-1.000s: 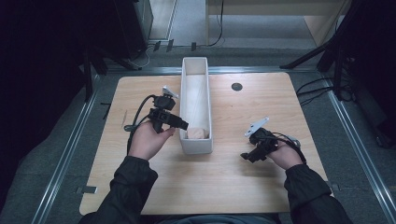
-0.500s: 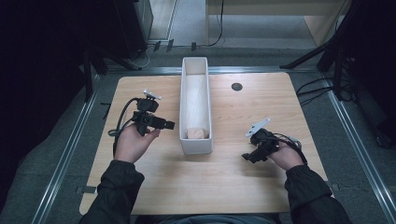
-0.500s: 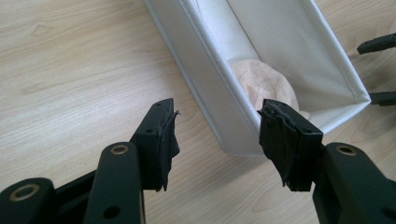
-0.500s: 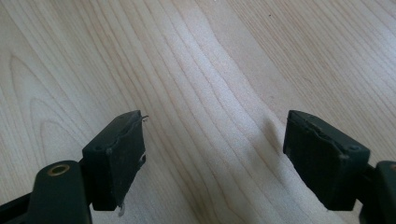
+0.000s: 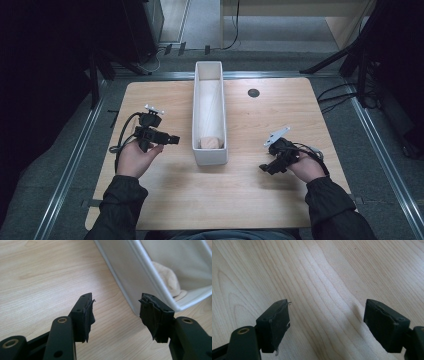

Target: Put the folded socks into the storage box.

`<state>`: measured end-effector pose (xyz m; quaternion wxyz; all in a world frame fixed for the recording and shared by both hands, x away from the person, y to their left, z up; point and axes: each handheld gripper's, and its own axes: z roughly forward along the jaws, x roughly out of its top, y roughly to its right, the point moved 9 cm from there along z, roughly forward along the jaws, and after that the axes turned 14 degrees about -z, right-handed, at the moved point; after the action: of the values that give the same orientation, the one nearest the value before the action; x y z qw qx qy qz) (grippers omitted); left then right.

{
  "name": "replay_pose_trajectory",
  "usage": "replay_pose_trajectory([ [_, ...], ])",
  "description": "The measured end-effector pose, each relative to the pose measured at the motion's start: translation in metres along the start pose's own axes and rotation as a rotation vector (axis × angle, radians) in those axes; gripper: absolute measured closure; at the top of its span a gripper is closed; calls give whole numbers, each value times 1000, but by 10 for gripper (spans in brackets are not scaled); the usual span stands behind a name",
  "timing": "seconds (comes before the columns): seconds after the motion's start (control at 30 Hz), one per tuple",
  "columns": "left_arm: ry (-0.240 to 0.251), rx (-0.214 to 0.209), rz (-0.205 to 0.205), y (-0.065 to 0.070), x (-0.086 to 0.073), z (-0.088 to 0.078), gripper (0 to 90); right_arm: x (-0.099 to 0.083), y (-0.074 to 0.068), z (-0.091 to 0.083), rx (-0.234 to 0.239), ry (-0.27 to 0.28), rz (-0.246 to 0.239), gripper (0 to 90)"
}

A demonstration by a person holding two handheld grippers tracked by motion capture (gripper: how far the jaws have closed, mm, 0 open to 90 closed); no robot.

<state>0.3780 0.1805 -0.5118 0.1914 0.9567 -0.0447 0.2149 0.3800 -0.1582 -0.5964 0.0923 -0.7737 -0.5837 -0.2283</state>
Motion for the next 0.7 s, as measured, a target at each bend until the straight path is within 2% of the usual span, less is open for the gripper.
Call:
replay_pose_trajectory([
  [0.17, -8, 2, -8, -10, -7, 8, 424, 0, 0, -1, -1, 4, 1, 205],
  [0.3, 12, 18, 4, -17, -12, 12, 417, 0, 1, -1, -6, 3, 4, 205],
  [0.5, 4, -3, -11, -28, -18, 17, 404, 0, 1, -2, -8, 6, 4, 205],
  [0.7, 34, -24, -34, -42, -19, 13, 400, 0, 2, -2, -14, 14, 2, 205],
])
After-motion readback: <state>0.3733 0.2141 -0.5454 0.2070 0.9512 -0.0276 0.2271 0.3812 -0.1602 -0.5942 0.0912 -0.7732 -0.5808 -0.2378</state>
